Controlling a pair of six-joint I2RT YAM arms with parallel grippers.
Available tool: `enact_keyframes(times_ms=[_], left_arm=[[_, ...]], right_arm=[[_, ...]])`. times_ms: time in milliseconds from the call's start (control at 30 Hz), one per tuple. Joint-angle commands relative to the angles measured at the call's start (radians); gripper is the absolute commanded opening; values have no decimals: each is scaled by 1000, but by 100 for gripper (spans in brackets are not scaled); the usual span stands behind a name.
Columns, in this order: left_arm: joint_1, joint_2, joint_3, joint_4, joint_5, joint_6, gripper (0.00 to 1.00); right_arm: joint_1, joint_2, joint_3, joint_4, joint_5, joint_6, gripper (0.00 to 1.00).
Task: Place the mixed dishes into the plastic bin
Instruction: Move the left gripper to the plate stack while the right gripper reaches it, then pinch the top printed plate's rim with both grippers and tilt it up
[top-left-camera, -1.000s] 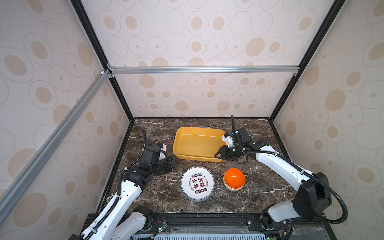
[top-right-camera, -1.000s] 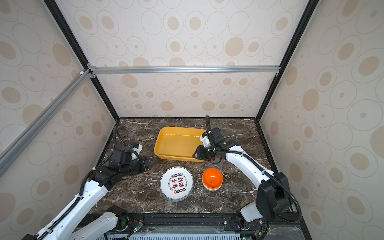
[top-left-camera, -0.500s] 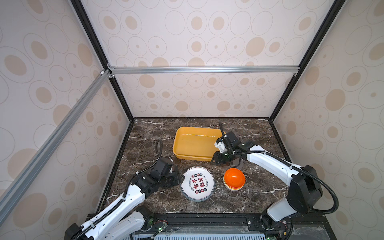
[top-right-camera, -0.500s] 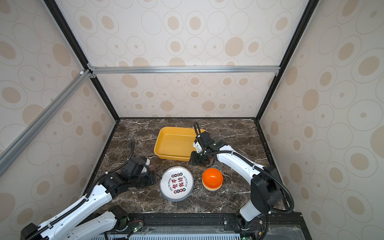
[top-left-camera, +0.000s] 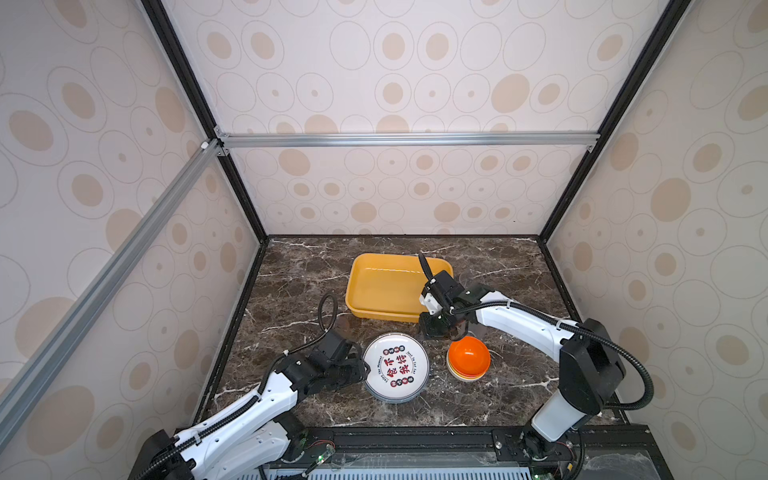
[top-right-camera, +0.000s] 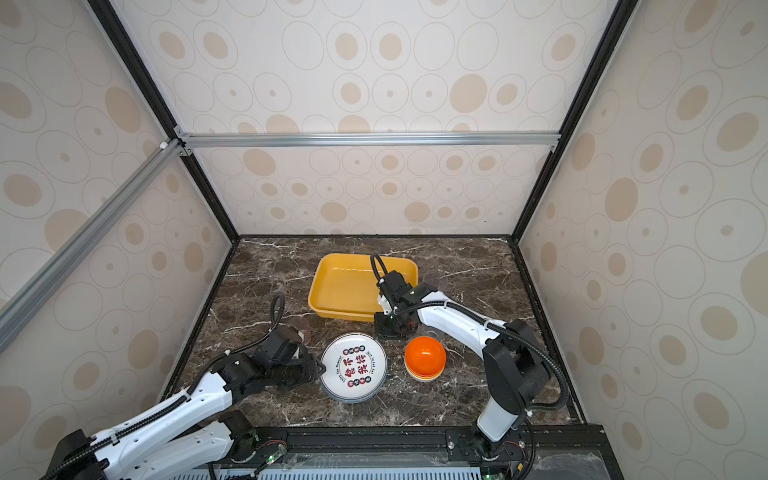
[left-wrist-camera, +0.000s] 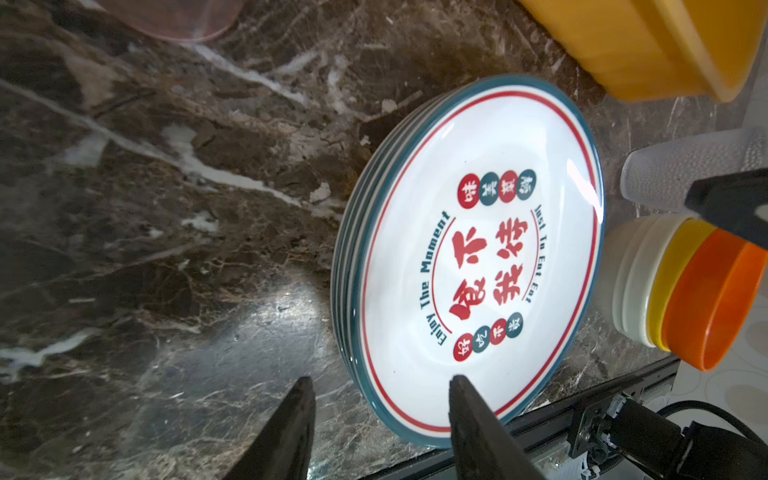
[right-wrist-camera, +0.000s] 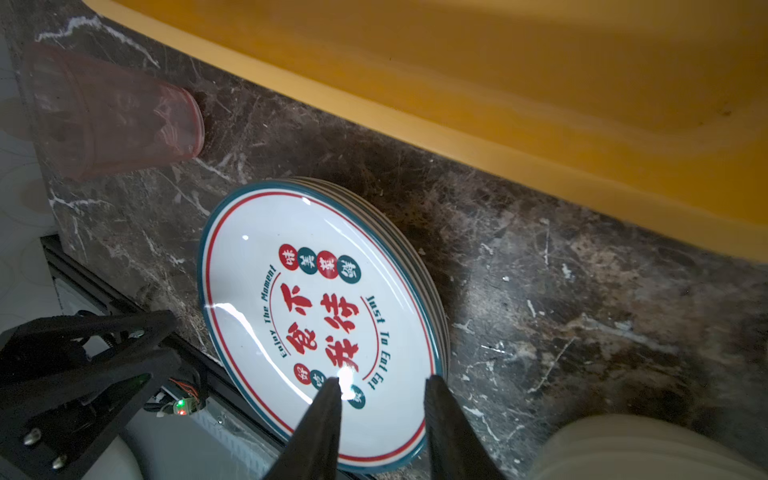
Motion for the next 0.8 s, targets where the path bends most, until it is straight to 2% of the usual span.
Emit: enact_keyframes(times_ms=[0,433,767], left_arm=[[-15,8,-16,45,-19,-42,51],[-25,46,-68,155,-6,-70,49],[-31,64,-70,170,-8,-70,49]], right_arm=[[14,21,20,-32,30,12,36],[35,84,24,-24,40,18,38],[45,119,33,-17,35,24,38]])
